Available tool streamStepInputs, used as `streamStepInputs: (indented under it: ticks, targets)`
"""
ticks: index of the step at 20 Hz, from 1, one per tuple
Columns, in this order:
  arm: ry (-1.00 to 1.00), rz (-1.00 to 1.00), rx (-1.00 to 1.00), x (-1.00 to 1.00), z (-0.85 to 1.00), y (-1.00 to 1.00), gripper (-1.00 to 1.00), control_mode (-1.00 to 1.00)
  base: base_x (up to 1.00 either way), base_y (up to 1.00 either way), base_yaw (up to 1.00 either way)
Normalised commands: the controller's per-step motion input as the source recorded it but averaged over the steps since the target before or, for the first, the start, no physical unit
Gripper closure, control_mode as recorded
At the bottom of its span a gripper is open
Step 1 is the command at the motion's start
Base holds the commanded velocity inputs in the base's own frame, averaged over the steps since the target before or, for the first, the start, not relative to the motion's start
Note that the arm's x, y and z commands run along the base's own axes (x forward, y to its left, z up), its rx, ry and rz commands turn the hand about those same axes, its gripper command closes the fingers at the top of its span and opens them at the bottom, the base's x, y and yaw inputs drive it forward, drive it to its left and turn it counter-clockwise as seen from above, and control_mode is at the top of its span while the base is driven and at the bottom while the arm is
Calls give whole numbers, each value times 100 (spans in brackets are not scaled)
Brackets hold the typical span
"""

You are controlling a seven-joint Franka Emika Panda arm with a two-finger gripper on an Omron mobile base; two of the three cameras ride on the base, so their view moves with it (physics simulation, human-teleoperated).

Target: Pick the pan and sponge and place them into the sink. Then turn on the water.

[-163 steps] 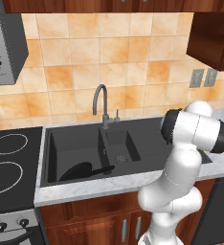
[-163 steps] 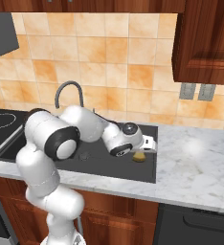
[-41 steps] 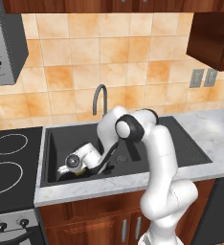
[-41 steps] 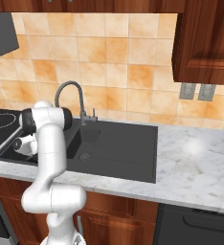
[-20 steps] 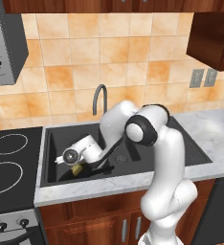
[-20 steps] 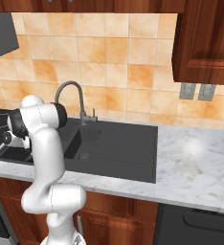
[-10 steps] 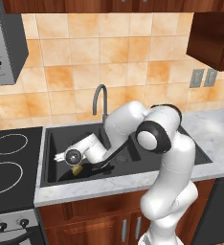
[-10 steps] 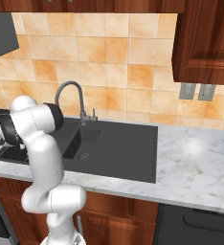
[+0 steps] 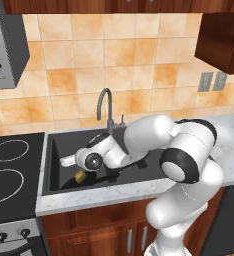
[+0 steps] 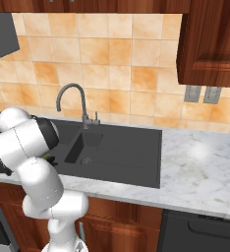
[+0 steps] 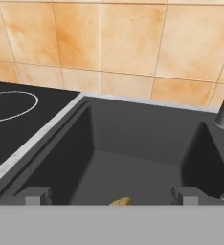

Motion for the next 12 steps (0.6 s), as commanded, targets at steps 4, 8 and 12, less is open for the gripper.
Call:
streamStepInputs:
  ticks: [4,8,12]
  targets:
    - [-6,20,1,-38,32,-32,-100,-100,0,0,0]
    - [-7,21,0,-34,28,-38,-100,-100,0,0,0]
    - [-7,16,1,-21,20,-36,-100,-100,0,0,0]
